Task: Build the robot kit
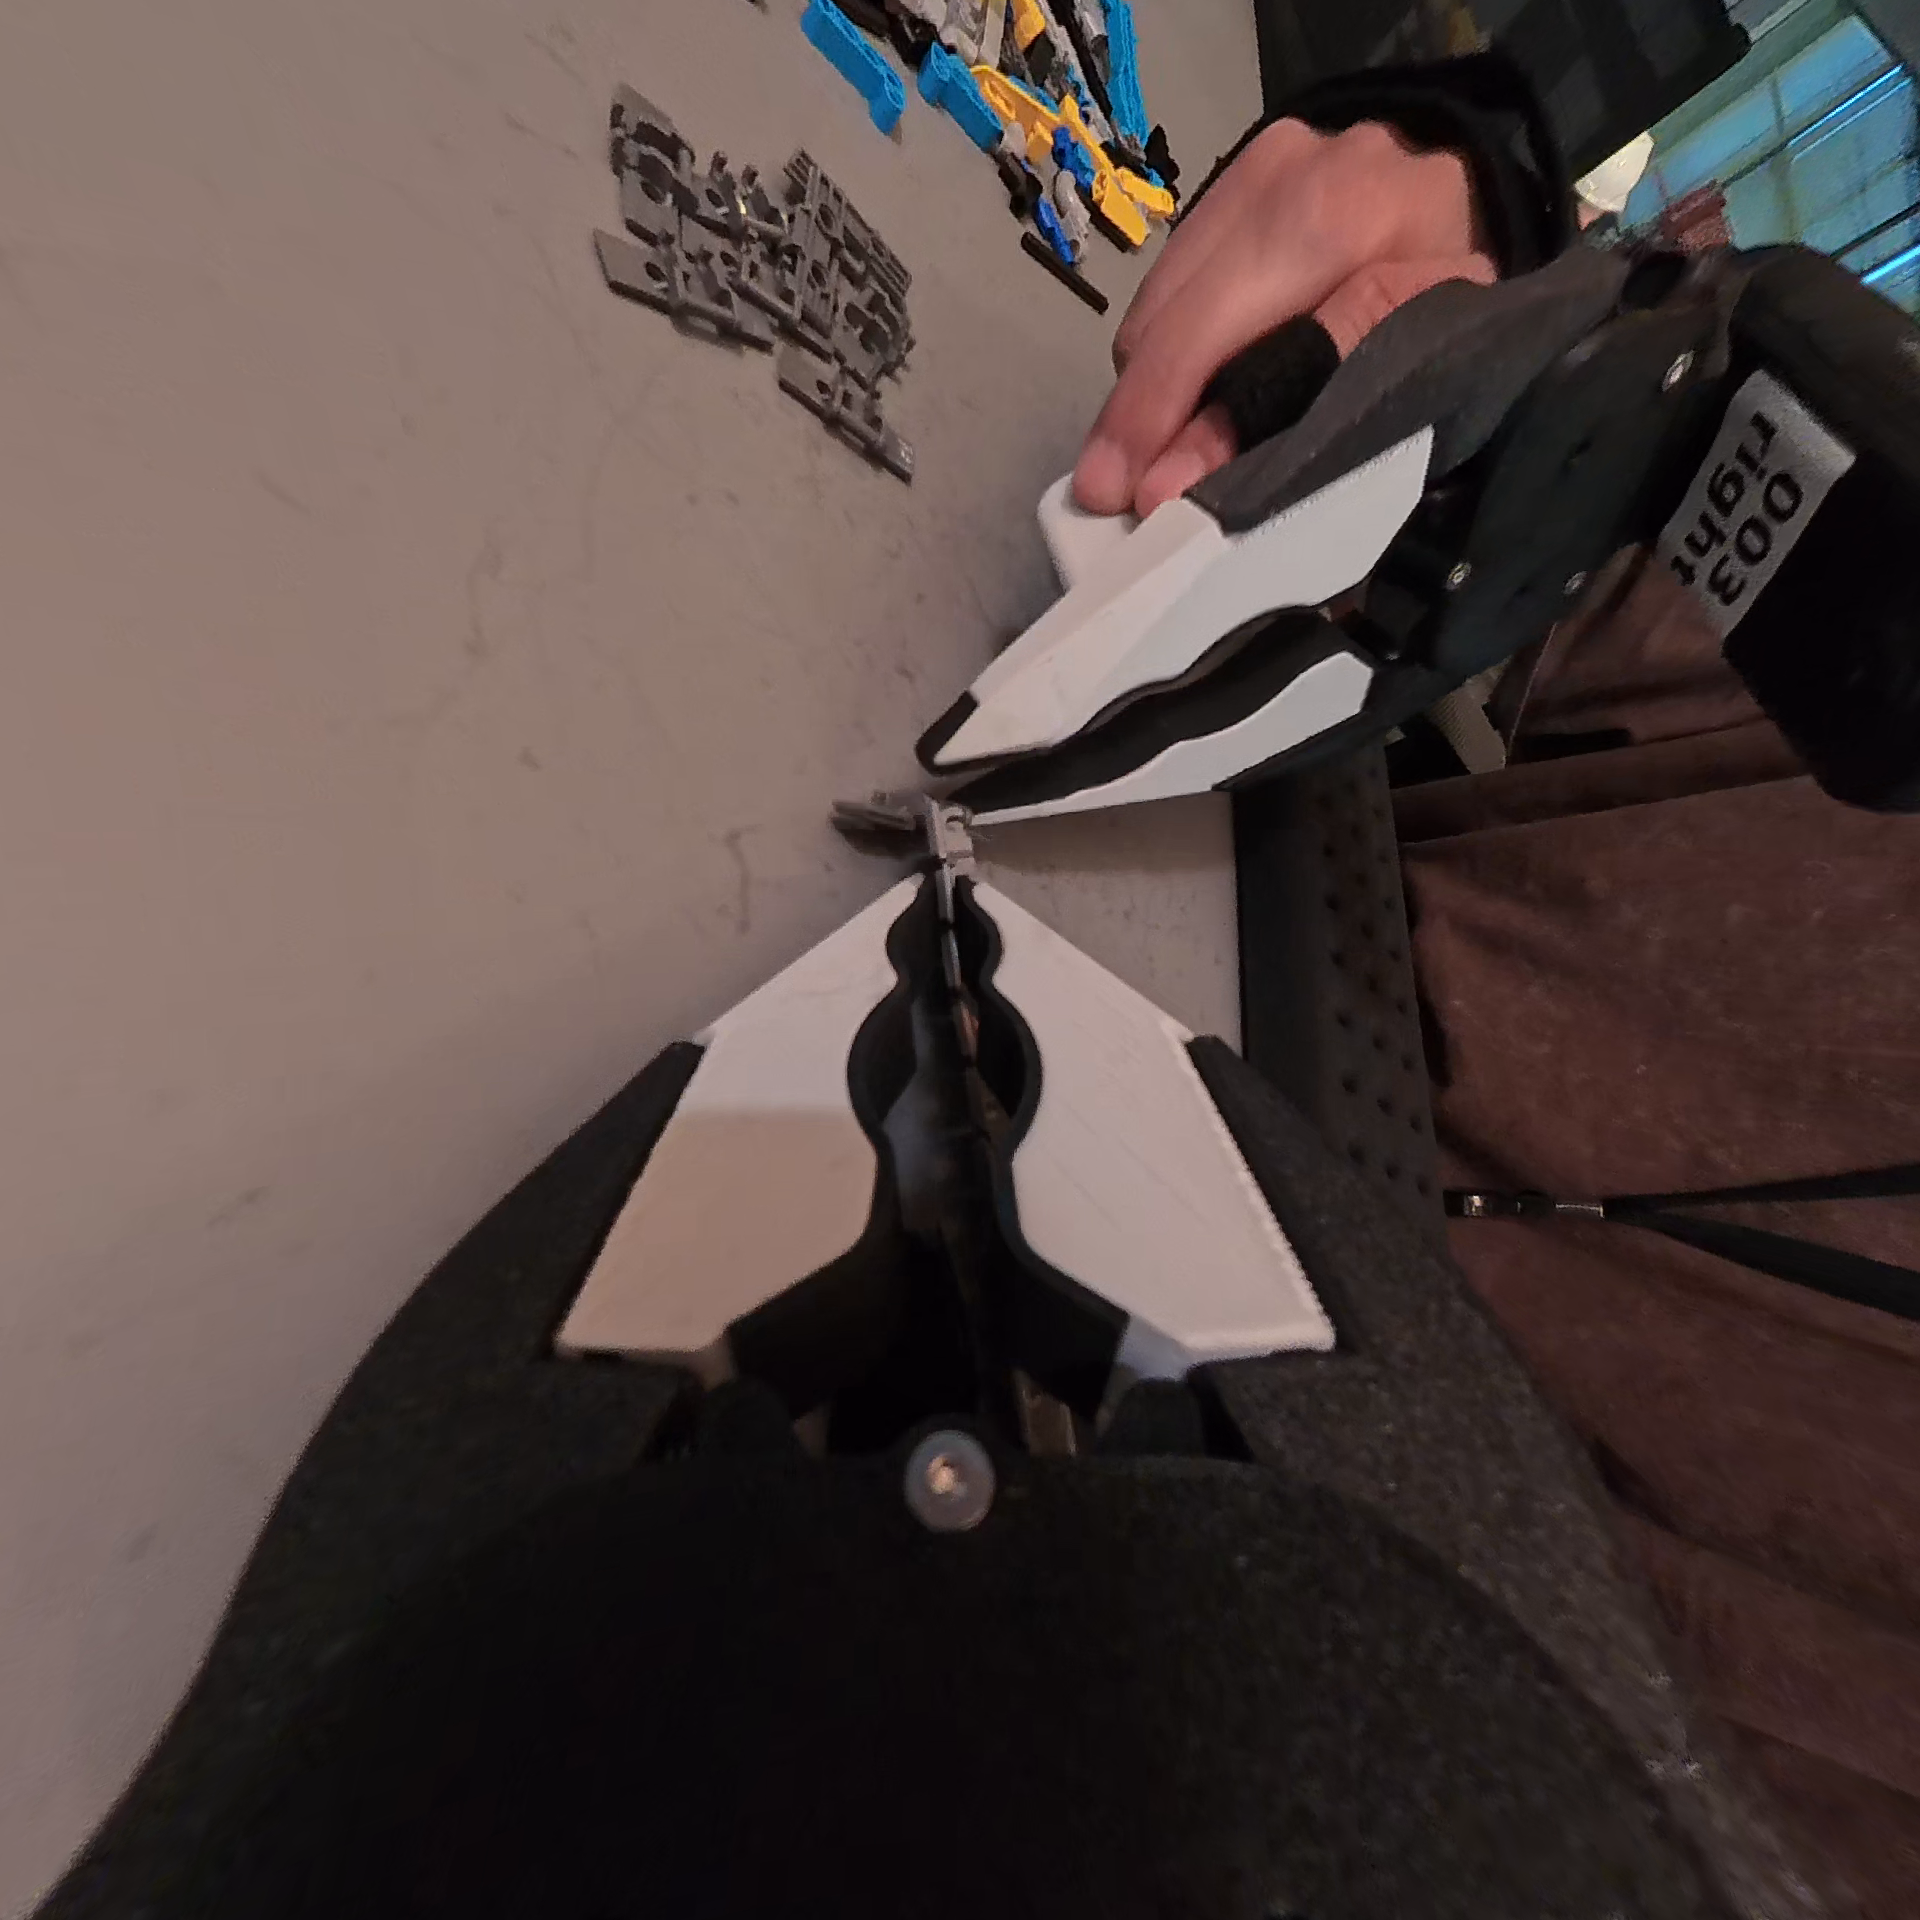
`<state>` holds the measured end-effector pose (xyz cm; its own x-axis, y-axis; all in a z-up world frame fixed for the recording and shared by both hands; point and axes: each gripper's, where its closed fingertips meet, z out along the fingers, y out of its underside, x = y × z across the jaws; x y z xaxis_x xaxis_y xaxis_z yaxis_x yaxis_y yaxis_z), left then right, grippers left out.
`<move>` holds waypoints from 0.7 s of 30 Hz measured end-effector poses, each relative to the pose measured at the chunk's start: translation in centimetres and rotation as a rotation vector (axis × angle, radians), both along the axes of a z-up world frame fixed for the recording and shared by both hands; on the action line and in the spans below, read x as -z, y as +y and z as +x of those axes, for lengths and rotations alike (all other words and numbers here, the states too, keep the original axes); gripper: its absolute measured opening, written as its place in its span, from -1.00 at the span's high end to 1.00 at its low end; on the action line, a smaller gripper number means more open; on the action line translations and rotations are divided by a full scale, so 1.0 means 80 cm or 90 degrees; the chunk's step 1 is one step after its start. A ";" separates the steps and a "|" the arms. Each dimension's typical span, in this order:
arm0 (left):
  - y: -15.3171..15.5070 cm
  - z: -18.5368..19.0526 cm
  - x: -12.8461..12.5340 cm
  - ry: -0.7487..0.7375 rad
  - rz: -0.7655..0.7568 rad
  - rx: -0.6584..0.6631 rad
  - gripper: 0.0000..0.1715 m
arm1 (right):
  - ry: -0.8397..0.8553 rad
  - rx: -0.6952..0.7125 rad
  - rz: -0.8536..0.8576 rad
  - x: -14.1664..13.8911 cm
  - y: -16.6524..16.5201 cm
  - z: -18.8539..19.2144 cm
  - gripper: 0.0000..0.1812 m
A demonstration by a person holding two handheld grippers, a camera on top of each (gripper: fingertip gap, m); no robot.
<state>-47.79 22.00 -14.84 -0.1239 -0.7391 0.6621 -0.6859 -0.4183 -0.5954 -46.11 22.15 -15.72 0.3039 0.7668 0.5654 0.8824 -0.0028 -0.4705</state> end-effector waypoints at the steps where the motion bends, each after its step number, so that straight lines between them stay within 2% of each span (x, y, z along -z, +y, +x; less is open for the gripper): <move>1: 0.000 0.000 0.000 0.000 -0.001 0.000 0.97 | -0.004 -0.005 0.006 0.001 0.000 -0.001 0.85; 5: 0.002 -0.001 0.000 0.003 -0.009 -0.002 0.97 | 0.034 -0.003 -0.027 0.002 0.000 -0.004 0.86; 9: 0.002 -0.003 0.001 0.008 -0.014 -0.002 0.97 | 0.162 0.019 -0.160 0.000 -0.003 -0.006 0.73; 12: 0.003 -0.004 0.002 0.014 -0.021 -0.004 0.97 | 0.234 0.036 -0.283 0.011 -0.009 -0.004 0.71; 14: 0.004 -0.005 0.002 0.018 -0.028 -0.006 0.97 | 0.277 0.046 -0.325 0.009 -0.012 -0.005 0.71; 17: 0.005 -0.006 0.003 0.021 -0.033 -0.007 0.97 | 0.292 0.071 -0.333 0.004 -0.016 -0.004 0.71; 21: 0.003 -0.007 0.003 0.021 -0.035 0.001 0.97 | 0.267 0.062 -0.291 0.002 -0.019 -0.007 0.72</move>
<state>-48.35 22.21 -15.05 -0.1023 -0.7015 0.7052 -0.7053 -0.4488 -0.5488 -46.63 20.64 -15.84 0.5097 0.8603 0.0044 0.6085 -0.3569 -0.7087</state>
